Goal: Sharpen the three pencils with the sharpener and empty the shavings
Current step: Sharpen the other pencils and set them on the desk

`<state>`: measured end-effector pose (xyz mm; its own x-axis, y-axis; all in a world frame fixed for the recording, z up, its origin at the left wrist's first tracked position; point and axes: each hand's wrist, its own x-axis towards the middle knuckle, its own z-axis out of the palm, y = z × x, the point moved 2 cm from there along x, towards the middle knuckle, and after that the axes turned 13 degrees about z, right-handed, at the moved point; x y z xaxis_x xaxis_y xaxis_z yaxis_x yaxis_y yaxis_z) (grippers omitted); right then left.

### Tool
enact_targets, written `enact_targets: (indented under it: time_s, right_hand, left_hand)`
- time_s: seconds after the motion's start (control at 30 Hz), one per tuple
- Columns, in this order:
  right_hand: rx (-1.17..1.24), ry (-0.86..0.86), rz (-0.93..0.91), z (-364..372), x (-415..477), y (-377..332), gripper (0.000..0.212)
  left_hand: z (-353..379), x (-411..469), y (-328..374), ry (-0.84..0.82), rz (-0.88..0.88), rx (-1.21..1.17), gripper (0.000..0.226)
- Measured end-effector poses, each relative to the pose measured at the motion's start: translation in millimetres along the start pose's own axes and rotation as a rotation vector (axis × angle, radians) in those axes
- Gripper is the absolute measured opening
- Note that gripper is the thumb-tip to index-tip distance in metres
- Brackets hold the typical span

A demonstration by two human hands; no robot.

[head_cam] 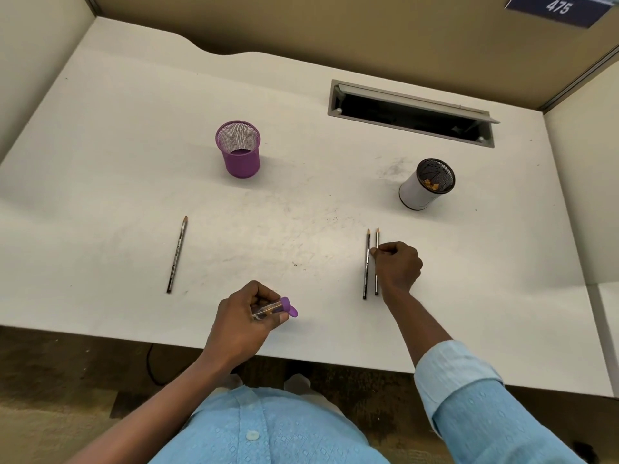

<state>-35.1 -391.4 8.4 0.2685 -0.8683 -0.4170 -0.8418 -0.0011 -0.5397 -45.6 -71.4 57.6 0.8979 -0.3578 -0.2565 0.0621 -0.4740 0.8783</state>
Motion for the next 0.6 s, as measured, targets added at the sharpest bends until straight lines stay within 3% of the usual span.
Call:
enact_targets:
  time_s: [0.33,0.5,0.6]
  right_hand:
    - [0.023,0.040,0.062,-11.1,-11.7,9.4,0.010]
    - [-0.002,0.060,-0.048,-7.2,-37.5,4.4,0.006]
    - [0.025,-0.049,-0.171,8.8,-63.9,-10.4,0.014]
  left_hand:
    - [-1.5,-9.2,-2.3,0.008,0.003,-0.014,0.028]
    - [-7.2,-14.4,-6.9,0.037,-0.002,-0.033,0.027]
    - [-13.9,-18.1,-11.5,0.057,-0.014,-0.051,0.026]
